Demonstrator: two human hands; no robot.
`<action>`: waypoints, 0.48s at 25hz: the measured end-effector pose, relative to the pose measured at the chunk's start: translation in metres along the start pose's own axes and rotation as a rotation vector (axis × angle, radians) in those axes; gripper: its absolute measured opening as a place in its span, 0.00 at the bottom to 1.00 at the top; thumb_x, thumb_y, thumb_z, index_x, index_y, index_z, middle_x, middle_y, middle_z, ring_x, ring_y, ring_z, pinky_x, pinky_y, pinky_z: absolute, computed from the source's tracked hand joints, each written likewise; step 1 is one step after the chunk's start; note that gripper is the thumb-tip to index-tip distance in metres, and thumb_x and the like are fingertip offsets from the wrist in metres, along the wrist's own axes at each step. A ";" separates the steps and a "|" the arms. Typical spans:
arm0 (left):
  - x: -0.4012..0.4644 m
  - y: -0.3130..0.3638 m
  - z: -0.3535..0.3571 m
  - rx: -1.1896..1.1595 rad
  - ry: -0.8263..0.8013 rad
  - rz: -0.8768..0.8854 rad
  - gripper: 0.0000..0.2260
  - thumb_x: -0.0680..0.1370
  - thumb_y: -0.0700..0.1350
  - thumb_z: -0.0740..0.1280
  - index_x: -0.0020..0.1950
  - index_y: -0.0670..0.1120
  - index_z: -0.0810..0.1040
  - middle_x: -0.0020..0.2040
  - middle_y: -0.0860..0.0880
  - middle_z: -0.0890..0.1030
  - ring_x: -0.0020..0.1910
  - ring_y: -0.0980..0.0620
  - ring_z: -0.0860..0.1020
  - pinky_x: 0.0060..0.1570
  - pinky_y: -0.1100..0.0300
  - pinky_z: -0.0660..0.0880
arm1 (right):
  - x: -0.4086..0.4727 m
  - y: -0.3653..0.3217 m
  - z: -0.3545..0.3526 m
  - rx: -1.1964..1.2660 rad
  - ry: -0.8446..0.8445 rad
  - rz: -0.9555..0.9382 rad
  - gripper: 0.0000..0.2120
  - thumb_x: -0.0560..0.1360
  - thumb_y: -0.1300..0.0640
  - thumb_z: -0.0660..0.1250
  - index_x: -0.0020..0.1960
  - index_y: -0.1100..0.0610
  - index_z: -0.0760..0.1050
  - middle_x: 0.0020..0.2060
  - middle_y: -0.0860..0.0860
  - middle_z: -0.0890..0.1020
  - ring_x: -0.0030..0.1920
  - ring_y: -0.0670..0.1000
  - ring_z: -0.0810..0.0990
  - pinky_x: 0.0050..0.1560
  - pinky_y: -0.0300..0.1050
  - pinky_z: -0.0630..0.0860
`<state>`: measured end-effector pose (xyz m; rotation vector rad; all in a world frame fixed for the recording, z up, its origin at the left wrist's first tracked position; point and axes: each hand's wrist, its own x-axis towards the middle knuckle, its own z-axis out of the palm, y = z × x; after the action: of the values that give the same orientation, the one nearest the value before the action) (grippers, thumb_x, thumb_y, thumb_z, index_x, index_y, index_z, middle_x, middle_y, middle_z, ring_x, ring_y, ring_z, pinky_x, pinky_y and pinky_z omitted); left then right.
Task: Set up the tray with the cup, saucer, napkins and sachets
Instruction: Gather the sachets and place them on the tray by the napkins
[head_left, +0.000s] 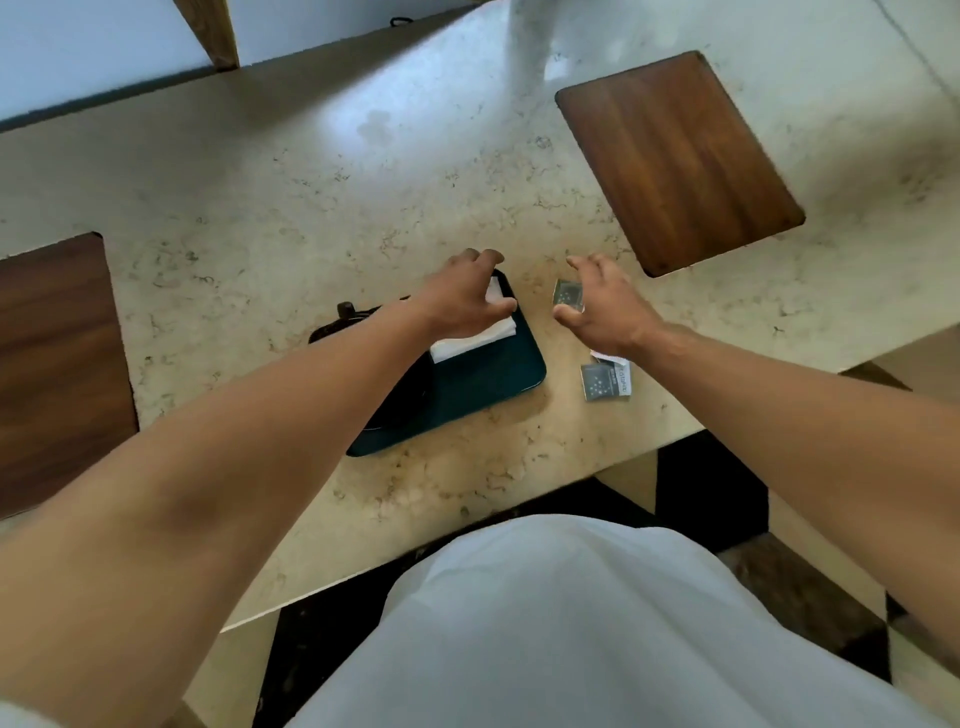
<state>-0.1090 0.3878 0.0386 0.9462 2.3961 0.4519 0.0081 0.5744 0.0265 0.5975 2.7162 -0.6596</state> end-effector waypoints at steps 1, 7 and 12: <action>0.002 0.009 0.007 0.014 -0.024 0.035 0.31 0.80 0.56 0.68 0.78 0.45 0.63 0.75 0.41 0.70 0.73 0.42 0.69 0.71 0.48 0.68 | -0.010 0.012 0.001 0.001 0.020 0.034 0.35 0.78 0.46 0.66 0.79 0.56 0.58 0.76 0.60 0.62 0.76 0.62 0.61 0.76 0.59 0.62; 0.014 0.051 0.041 0.068 -0.092 0.094 0.29 0.79 0.54 0.69 0.77 0.46 0.66 0.72 0.41 0.72 0.68 0.43 0.73 0.67 0.51 0.70 | -0.043 0.068 0.007 0.027 0.034 0.133 0.31 0.75 0.52 0.69 0.75 0.57 0.65 0.71 0.60 0.67 0.70 0.60 0.66 0.71 0.54 0.67; 0.020 0.071 0.051 0.043 -0.066 -0.014 0.27 0.79 0.50 0.69 0.76 0.44 0.67 0.72 0.42 0.73 0.69 0.43 0.72 0.67 0.53 0.69 | -0.015 0.087 0.003 0.027 0.018 0.042 0.26 0.77 0.53 0.66 0.73 0.59 0.69 0.69 0.59 0.69 0.68 0.59 0.68 0.69 0.53 0.69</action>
<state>-0.0544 0.4578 0.0243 0.9474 2.3599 0.3596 0.0612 0.6382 -0.0032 0.6681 2.7080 -0.6842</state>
